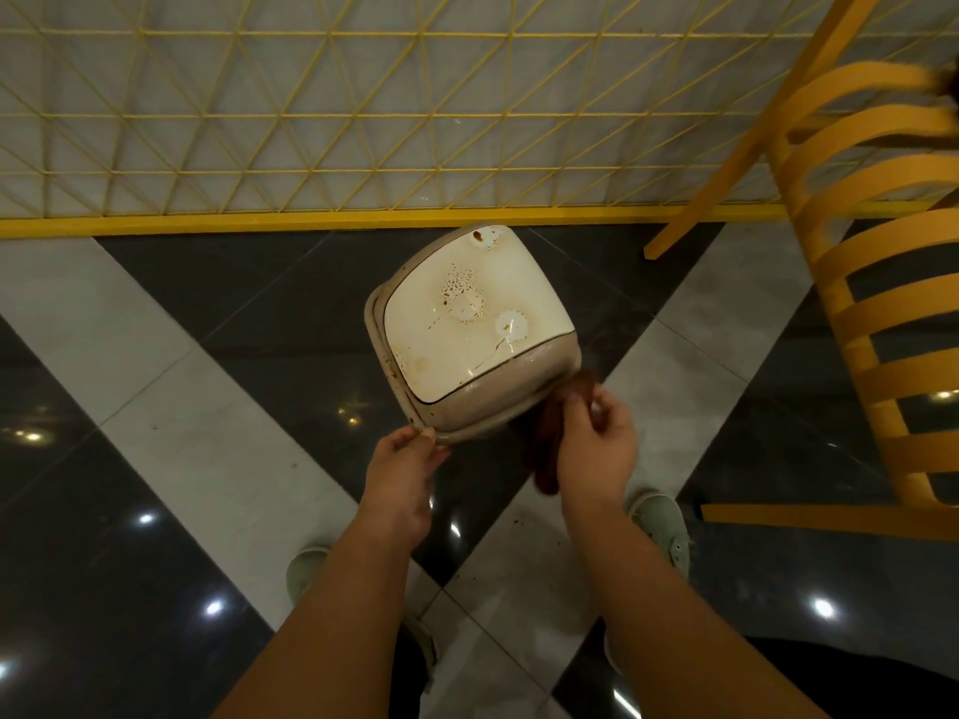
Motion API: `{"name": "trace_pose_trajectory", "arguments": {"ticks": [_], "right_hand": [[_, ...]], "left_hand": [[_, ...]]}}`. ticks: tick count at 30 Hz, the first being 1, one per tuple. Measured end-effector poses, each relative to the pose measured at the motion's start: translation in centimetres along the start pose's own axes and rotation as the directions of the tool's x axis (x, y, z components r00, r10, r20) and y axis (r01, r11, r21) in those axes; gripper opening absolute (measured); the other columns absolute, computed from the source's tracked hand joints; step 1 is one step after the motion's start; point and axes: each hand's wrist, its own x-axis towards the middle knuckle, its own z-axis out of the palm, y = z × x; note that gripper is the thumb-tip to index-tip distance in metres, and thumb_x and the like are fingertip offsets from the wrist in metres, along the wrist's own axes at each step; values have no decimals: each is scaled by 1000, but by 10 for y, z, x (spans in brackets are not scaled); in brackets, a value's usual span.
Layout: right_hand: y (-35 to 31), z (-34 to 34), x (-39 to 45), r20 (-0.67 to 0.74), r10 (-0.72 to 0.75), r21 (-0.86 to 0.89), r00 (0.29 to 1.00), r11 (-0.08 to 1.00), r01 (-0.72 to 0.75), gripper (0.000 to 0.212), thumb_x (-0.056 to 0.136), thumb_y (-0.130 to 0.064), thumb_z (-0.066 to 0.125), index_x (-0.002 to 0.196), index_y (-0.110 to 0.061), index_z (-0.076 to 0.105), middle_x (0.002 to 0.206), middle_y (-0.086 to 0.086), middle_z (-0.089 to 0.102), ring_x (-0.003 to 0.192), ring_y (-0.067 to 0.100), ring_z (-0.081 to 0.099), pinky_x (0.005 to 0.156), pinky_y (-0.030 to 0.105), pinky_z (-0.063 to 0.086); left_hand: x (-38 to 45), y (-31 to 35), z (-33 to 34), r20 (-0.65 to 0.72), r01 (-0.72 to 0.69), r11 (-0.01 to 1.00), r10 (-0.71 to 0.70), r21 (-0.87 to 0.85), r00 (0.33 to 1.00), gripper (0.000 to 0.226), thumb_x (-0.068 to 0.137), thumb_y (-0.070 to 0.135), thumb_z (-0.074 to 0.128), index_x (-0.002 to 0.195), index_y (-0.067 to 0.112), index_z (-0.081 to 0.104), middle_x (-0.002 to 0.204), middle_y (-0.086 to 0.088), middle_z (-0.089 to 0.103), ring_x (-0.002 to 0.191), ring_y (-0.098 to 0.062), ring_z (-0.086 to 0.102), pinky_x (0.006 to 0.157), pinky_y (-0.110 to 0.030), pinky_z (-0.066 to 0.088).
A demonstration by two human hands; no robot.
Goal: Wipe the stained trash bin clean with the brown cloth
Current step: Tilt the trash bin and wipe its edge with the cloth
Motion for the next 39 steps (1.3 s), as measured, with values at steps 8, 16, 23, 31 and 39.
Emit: {"name": "trace_pose_trajectory", "arguments": {"ticks": [8,16,23,31,39], "right_hand": [[-21,10,-17,222,-490,-116,843,845,522,27,89,-28,61,115,-31,62,108,-19,57,98,-6,55,85,16,47],[-6,9,-21,386,-631,-245,673,633,734,21,87,-22,65,107,-28,67,99,-15,60,88,-2,56,78,12,45],[-11,20,-21,365,-643,-228,674,640,734,25,88,-26,59,112,-28,64,104,-12,60,93,-7,54,83,4,40],[31,15,-22,672,-435,-383,600,490,784,19,89,-22,64,105,-26,71,107,0,68,96,15,63,86,29,52],[5,2,14,320,-390,-491,863,711,503,39,95,-26,52,133,-30,53,115,-10,57,96,3,52,85,12,41]], "left_hand": [[4,-4,-5,100,32,998,-26,-53,995,11,92,18,57,101,13,56,95,-12,69,92,-23,69,97,-41,47],[8,-5,-8,103,25,999,-22,-29,994,15,91,16,58,105,11,54,87,-9,74,86,-21,72,84,-35,52],[9,-4,-8,73,23,999,-20,-42,997,15,90,15,59,104,10,55,91,-10,73,85,-21,72,83,-33,54],[0,-1,-4,79,-25,1000,24,19,997,20,94,13,55,111,4,52,106,-19,66,100,-29,66,85,-35,54],[4,0,-5,56,-2,1000,2,15,998,9,91,9,58,99,10,55,98,-12,67,92,-20,67,84,-30,52]]}}
